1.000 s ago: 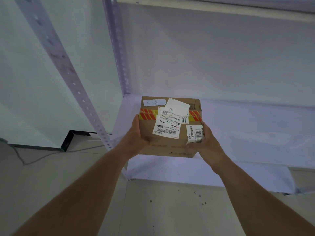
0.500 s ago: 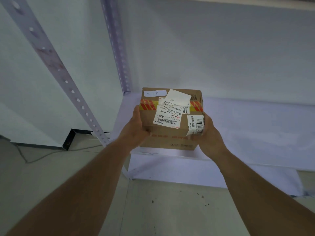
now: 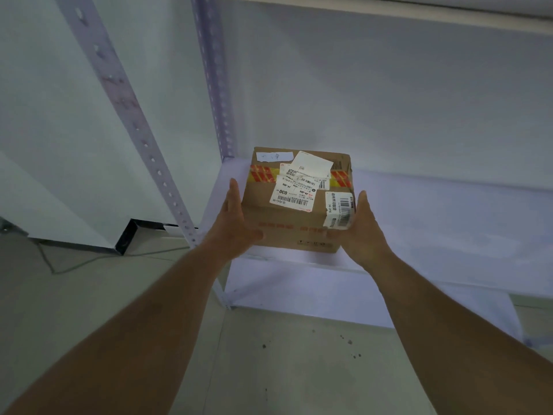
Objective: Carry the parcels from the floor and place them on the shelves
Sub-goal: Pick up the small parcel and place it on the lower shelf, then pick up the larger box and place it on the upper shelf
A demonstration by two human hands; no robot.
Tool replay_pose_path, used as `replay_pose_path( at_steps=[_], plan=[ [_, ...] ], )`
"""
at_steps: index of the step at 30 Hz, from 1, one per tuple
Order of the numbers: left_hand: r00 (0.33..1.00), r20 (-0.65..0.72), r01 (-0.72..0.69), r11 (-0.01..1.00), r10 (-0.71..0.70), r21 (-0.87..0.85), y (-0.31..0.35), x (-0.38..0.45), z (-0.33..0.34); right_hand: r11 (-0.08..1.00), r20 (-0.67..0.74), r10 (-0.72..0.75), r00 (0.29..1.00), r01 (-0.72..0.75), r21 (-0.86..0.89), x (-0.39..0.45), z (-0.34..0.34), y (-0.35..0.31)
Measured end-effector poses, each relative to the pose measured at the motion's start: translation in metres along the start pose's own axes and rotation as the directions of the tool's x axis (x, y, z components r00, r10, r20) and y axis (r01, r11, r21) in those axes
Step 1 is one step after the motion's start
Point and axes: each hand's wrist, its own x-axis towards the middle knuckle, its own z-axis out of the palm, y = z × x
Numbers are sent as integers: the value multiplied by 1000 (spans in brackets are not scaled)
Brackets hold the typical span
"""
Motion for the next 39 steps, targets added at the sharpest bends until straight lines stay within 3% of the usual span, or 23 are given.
replay_pose_path(
  at_steps=[3, 7, 11, 18, 28, 33, 39],
  plan=[
    [997, -72, -14, 999, 11, -41, -9, -29, -7, 998, -108, -3, 994, -4, -67, -24, 2, -8],
    [993, -108, 41, 992, -54, -116, -20, -84, -20, 971, -200, -126, 972, 80, -224, -71, 13, -28],
    [968, -216, 68, 960, -130, -272, -41, -151, -42, 934, -95, -237, 967, 199, -298, -126, 50, -45],
    [881, -315, 161, 850, -353, -501, -125, -265, -104, 943, 118, -265, 957, 283, -177, -223, 163, -90],
    [697, -412, 203, 712, -587, -672, -267, -419, -201, 886, 377, -369, 849, 444, -134, -373, 340, -160],
    [632, -421, 217, 670, -650, -710, -323, -457, -234, 854, 472, -393, 789, 503, -130, -413, 408, -185],
    [578, -415, 243, 634, -702, -734, -385, -447, -265, 859, 515, -365, 775, 494, -135, -403, 484, -205]
  ],
)
